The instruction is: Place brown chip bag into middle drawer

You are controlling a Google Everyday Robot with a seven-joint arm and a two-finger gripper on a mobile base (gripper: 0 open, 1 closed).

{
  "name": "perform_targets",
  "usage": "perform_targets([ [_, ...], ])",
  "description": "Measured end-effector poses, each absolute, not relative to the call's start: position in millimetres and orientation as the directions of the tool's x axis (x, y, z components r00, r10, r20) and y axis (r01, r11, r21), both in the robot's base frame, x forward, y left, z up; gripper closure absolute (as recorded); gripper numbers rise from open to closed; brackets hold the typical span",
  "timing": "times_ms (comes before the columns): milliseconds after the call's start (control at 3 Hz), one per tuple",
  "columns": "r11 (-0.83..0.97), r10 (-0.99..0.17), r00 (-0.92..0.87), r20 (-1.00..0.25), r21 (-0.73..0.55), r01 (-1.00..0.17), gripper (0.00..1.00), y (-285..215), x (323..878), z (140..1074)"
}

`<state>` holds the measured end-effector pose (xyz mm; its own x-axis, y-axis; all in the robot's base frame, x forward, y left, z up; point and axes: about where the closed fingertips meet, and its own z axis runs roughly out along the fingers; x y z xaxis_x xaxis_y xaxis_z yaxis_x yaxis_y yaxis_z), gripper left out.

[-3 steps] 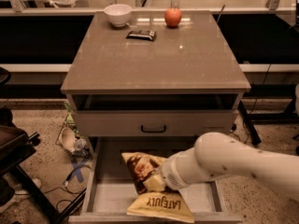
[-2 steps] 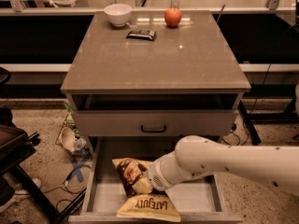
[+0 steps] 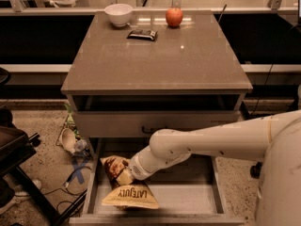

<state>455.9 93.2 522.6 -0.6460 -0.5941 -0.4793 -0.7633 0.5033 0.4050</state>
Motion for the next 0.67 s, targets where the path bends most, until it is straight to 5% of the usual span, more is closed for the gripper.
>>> perform_targets([
  [333,0.504,-0.591,-0.648,-0.48,0.408,-0.761,1.0,94.7,458.1,521.2],
  [667,0.501,-0.593,-0.647,-0.478,0.41,-0.762,0.74,96.0,456.9,520.5],
])
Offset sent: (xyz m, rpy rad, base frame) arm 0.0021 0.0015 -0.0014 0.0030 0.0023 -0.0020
